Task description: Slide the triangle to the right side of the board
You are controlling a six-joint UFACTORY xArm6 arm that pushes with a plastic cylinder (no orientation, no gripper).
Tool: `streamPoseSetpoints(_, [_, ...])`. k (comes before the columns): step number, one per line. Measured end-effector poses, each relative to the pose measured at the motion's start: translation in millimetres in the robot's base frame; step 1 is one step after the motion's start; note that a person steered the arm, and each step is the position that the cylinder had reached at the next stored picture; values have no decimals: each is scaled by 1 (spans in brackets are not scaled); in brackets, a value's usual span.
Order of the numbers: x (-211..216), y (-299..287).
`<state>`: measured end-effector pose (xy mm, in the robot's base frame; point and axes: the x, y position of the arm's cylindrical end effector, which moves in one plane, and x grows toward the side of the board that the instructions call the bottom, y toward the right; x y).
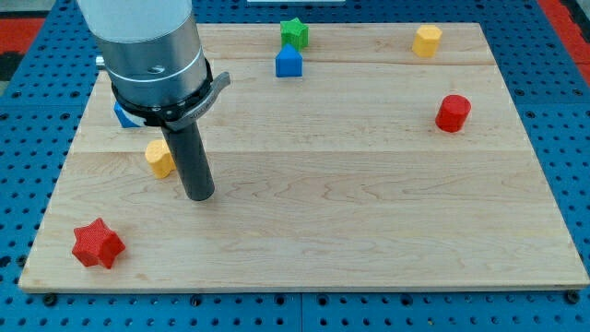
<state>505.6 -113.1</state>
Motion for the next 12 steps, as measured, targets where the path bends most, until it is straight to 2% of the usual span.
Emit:
streamPoseSetpoints(1, [-11,8])
streamPoseSetpoints(3, [-65,26])
streamPoseSetpoints(7, [-217,56])
streamPoseSetpoints(8, [-239,58])
streamPoseSetpoints(10, [-244,58])
streamPoseSetpoints(12, [-244,93])
